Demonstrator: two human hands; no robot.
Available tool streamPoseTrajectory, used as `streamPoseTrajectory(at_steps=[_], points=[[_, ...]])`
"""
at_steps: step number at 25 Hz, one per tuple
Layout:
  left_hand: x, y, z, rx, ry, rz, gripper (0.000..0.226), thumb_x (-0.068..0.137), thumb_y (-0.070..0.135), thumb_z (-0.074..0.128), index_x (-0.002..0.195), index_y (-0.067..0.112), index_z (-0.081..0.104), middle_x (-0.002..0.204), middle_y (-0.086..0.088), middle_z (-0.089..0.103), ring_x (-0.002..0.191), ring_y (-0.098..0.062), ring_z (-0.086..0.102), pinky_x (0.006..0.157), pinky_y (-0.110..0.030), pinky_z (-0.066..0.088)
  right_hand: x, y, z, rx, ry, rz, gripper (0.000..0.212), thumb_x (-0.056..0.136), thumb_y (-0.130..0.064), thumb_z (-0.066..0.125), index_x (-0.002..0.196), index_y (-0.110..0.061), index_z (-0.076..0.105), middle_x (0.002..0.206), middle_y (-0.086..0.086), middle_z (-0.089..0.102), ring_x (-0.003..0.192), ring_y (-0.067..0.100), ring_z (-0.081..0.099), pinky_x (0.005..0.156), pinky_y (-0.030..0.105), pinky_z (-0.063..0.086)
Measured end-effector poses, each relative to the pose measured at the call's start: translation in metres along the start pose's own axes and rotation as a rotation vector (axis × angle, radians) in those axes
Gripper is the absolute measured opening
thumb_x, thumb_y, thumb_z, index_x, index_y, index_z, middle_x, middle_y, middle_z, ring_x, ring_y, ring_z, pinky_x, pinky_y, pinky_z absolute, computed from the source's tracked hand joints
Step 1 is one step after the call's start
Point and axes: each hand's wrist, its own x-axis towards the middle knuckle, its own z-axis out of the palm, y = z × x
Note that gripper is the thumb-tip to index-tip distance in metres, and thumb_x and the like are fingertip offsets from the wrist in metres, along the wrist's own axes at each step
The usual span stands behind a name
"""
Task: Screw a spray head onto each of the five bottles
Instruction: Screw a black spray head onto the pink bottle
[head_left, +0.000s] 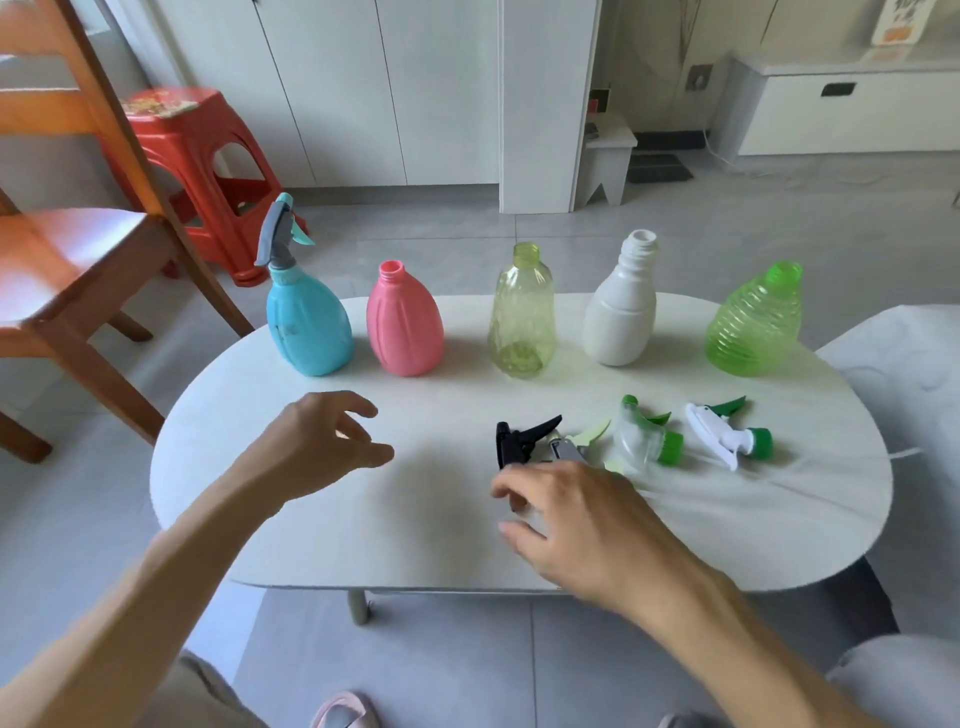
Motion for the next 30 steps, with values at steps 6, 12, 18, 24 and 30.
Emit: streamPoseTrajectory(at_steps=[6,12,18,24,30], points=[[0.018,0.032,0.038,-0.031,0.501,0.202,0.019,0.08,0.017,0.073,0.097,0.014,0.066,0.072,0.005,0.059,0.075,-0.025,0.059,0.064,-0.03,0.037,0.02,0.031,0.02,-0.342,0.094,0.202,0.026,0.09,-0.027,0.055,0.116,-0.027,0.058,0.112,-0.01,0.067,0.107,0.024,0.05,0.085,0.038,0.035],[0.056,0.048,0.044,-0.356,0.715,0.193,0.079,0.069,0.019,0.078,0.138,0.018,0.04,0.125,-0.005,0.048,0.117,-0.028,0.046,0.092,-0.033,0.039,0.022,0.029,0.028,-0.362,0.172,0.12,0.035,0.075,-0.004,0.068,0.103,-0.026,0.068,0.097,-0.012,0.072,0.096,0.023,0.056,0.076,0.036,0.036],[0.098,0.042,0.05,-0.568,0.499,0.103,0.118,0.067,0.032,0.09,0.158,0.026,0.017,0.16,-0.002,0.031,0.144,-0.024,0.034,0.116,-0.041,0.034,0.014,0.035,-0.016,0.502,0.499,0.167,0.032,0.085,-0.019,0.074,0.111,-0.037,0.066,0.107,-0.013,0.068,0.103,0.003,0.057,0.082,0.015,0.045],[0.115,0.033,0.048,-0.604,0.531,0.129,0.101,0.061,0.035,0.09,0.146,0.029,0.035,0.128,0.006,0.051,0.115,-0.02,0.054,0.088,-0.029,0.045,0.014,0.042,-0.043,1.308,0.522,0.146,0.031,0.087,-0.026,0.065,0.118,-0.032,0.068,0.125,-0.001,0.071,0.119,0.016,0.06,0.092,0.037,0.042],[0.116,0.041,0.046,-0.536,0.501,0.132,0.105,0.067,0.036,0.088,0.152,0.027,0.027,0.139,-0.005,0.05,0.124,-0.029,0.052,0.1,-0.036,0.045,0.01,0.038,-0.036,1.548,0.464,0.226,0.033,0.087,-0.014,0.058,0.111,-0.03,0.073,0.129,0.004,0.07,0.119,0.012,0.062,0.095,0.04,0.042]])
